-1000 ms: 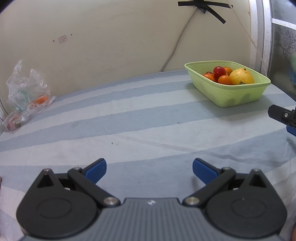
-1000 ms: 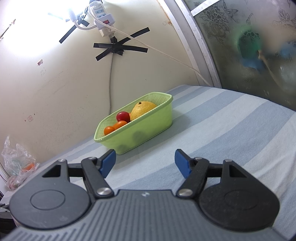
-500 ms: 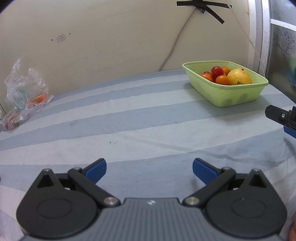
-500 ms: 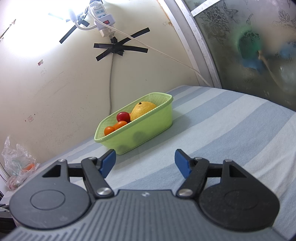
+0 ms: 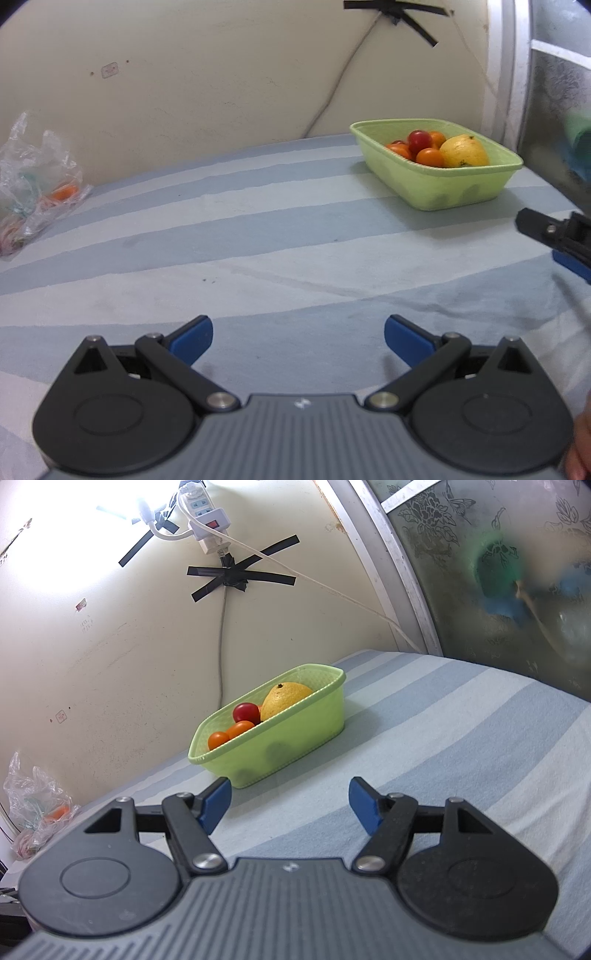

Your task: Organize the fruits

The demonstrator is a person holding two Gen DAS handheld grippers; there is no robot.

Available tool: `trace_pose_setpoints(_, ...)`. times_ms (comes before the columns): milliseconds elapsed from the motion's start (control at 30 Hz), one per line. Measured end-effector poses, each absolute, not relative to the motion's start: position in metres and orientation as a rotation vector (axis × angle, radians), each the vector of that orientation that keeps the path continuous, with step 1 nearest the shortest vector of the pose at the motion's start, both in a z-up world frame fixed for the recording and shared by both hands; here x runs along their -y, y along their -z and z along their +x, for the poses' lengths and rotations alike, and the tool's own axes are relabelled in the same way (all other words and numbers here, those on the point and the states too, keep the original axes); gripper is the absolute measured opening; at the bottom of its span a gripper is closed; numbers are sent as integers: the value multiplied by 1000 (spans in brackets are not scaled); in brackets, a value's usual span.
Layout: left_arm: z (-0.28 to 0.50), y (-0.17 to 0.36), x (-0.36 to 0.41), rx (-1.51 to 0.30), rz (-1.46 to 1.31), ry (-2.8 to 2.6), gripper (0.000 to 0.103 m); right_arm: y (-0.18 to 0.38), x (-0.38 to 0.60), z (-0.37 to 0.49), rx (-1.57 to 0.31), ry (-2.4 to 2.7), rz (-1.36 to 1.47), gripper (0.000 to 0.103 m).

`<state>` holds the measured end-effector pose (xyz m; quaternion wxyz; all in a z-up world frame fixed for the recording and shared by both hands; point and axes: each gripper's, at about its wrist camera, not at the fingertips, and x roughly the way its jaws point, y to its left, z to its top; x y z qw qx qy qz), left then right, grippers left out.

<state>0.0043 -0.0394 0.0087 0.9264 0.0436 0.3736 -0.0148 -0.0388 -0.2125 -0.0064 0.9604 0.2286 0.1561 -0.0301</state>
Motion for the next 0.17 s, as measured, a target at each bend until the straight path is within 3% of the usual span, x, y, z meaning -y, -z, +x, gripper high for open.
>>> trace_pose_setpoints(167, -1, -12, 45, -722, 113, 46, 103, 6, 213, -39, -317, 60, 463, 72)
